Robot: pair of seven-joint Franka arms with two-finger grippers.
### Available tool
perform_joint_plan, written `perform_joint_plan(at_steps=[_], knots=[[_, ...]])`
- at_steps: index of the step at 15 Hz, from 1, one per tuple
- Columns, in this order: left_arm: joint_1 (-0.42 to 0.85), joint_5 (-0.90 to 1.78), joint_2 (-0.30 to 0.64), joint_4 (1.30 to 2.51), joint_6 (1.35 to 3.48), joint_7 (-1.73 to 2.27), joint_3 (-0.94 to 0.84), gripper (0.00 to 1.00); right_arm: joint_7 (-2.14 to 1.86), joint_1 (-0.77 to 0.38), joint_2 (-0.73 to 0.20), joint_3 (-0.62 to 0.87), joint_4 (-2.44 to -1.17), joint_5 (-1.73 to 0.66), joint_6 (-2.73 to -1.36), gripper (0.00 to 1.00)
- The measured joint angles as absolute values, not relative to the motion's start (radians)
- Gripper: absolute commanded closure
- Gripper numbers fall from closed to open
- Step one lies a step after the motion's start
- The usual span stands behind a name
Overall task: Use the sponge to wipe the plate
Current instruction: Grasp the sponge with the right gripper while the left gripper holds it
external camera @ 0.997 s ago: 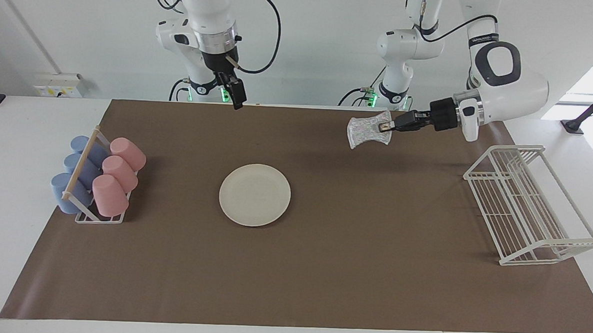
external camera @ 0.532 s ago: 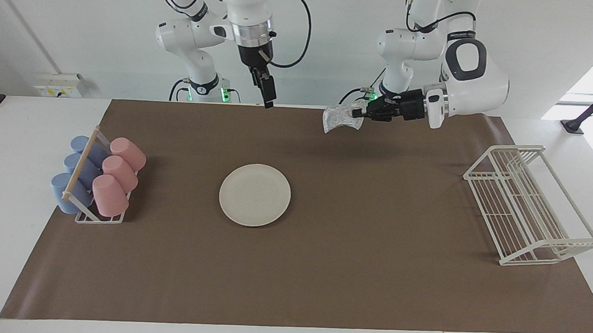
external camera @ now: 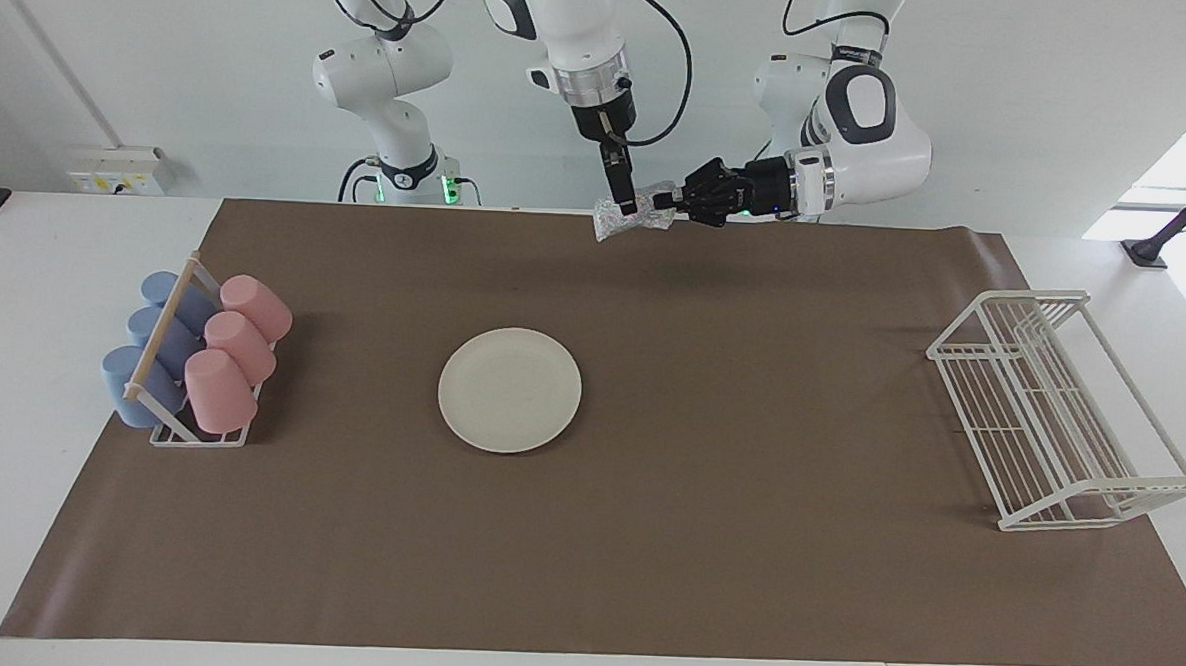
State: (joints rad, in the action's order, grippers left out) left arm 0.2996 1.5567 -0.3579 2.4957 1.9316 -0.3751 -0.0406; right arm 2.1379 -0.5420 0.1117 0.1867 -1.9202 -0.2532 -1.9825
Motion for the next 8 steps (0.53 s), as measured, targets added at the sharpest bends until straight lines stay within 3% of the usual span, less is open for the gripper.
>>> perform_joint_plan(at_steps=[1, 2, 3, 4, 5, 6, 8], knots=[[0.3, 1.557, -0.358, 2.496, 1.931, -0.376, -0.041, 1.0, 2.138, -0.542, 0.12, 0.187, -1.936, -0.253, -1.996, 0.0], [0.3, 1.557, -0.358, 2.496, 1.929, -0.376, -0.041, 1.0, 2.138, -0.542, 0.128, 0.187, -1.951, -0.254, -2.012, 0.06], [0.3, 1.557, -0.358, 2.496, 1.927, -0.376, -0.041, 1.0, 2.138, -0.542, 0.134, 0.186, -1.962, -0.254, -2.023, 0.22], [0.3, 1.557, -0.358, 2.496, 1.926, -0.376, -0.041, 1.0, 2.138, -0.542, 0.138, 0.186, -1.969, -0.254, -2.028, 0.47], [0.3, 1.557, -0.358, 2.496, 1.925, -0.376, -0.041, 1.0, 2.138, -0.542, 0.14, 0.186, -1.972, -0.254, -2.033, 0.79], [0.3, 1.557, -0.358, 2.496, 1.922, -0.376, -0.041, 1.0, 2.137, -0.542, 0.142, 0.186, -1.973, -0.254, -2.04, 1.0], [0.3, 1.557, -0.359, 2.496, 1.911, -0.376, -0.04, 1.0, 2.125, -0.544, 0.144, 0.186, -1.974, -0.254, -2.046, 1.0]])
